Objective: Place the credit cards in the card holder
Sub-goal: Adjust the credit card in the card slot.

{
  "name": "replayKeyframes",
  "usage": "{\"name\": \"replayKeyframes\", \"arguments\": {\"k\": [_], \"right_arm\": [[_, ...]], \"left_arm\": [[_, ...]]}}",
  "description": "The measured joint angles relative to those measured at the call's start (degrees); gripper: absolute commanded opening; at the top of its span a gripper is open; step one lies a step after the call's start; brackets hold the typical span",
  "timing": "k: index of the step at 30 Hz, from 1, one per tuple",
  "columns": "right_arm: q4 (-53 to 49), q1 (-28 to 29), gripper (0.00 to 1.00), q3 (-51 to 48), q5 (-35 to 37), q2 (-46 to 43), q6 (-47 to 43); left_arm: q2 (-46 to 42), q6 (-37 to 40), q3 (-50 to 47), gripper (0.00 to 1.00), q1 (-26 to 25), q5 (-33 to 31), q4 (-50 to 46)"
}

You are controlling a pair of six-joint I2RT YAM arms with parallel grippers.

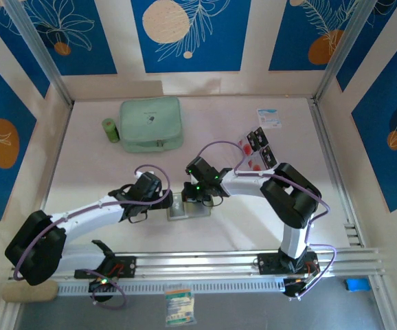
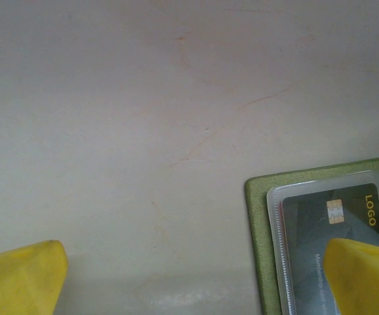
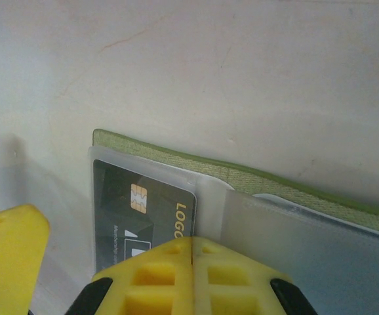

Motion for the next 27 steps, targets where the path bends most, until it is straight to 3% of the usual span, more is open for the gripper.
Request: {"name": "replayKeyframes", "arguments": {"k": [11, 19, 27], "right_arm": [[-0.8, -0.1, 0.00, 0.2, -0.1, -1.0, 0.0], [-2.5, -1.8, 0.00, 0.0, 0.1, -6.9, -0.5], [-5.9, -5.6, 0.07, -3.7, 1.0, -13.7, -2.7]], "left_arm": [[0.0, 0.0, 0.0, 1.00, 0.0, 0.3, 0.0], [-0.7, 0.0, 0.2, 1.00, -0.1, 0.6, -0.3], [-0.7, -0.3, 2.4, 1.00, -2.3, 0.6, -1.1]]}}
